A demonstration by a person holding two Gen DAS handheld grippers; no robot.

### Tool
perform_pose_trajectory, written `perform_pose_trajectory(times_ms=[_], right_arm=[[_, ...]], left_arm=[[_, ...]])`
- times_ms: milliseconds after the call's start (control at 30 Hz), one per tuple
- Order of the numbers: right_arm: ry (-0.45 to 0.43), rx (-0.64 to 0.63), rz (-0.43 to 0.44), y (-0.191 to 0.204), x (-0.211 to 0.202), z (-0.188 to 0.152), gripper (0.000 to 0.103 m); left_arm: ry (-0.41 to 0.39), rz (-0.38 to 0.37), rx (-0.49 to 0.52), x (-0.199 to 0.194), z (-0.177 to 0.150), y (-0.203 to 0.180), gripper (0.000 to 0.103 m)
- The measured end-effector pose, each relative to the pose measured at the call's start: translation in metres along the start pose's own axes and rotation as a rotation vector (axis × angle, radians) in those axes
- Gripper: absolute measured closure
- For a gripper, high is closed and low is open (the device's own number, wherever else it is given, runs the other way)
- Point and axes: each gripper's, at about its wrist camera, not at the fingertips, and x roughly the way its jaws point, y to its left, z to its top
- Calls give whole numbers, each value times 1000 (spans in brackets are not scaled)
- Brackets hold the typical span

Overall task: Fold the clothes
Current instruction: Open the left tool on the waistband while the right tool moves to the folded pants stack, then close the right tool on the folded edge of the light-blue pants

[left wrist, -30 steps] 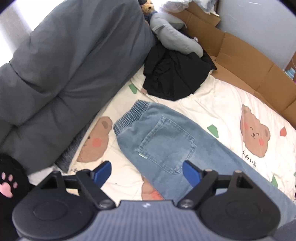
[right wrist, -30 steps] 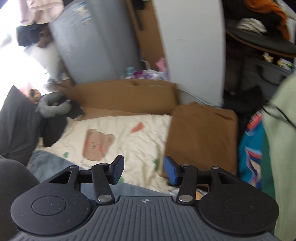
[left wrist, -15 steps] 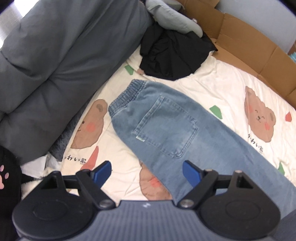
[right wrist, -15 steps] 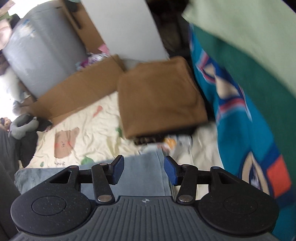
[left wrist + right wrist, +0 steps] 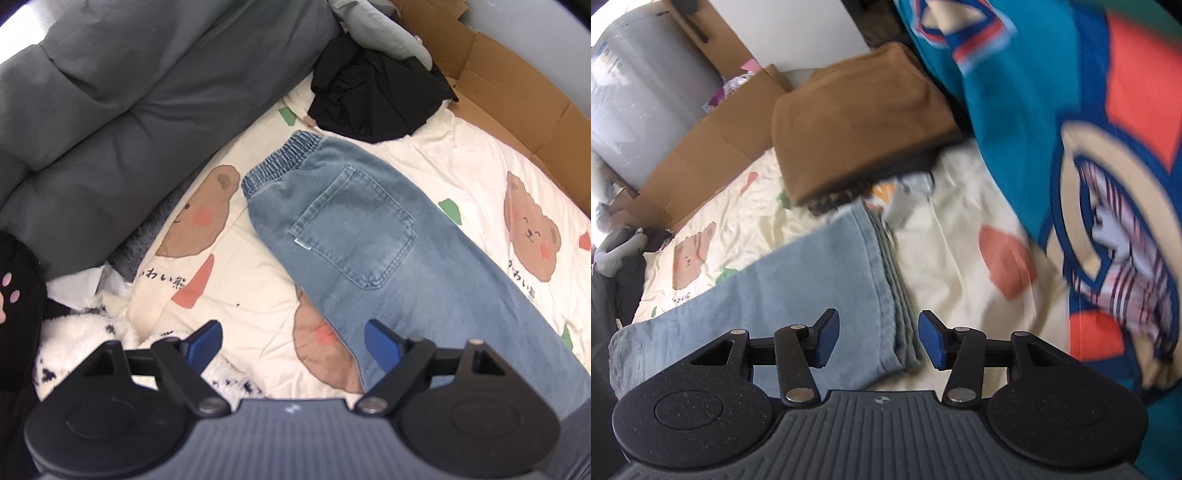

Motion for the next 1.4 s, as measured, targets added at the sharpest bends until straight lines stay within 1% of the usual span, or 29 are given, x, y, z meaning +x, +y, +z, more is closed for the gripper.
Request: perform_pose_trajectory(times_ms=[133,300,433,567,767,967,1100,1167,1267,1400], right_arm=[[23,16,3,-10,14,-12,48],[50,39,32,-14,37,-18,48],[85,107,26,-20,58,-22,48],[123,182,21,-29,71,-31,49],[114,285,57,-39,81,-44,49],[96,402,98,-47,86,-44,48],[61,395,184,-42,74,-39,49],[64,378,226,-38,71,-35,49],[97,342,235,-34,74,-28,49],[159,354,215,-43,91,-27,49]], left_arm=[[12,17,-7,0,-11,6,15],[29,33,-21,1,-20,14,15],[39,40,-15,1,-22,14,15],[31,42,0,-4,-20,10,15],[29,56,-6,-4,-19,10,14],[29,61,-1,-4,-18,8,14],[29,55,-2,-2,-18,6,14],[30,57,6,-1,-19,4,14],[27,58,29,0,-20,2,14],[27,61,50,1,-20,2,14]])
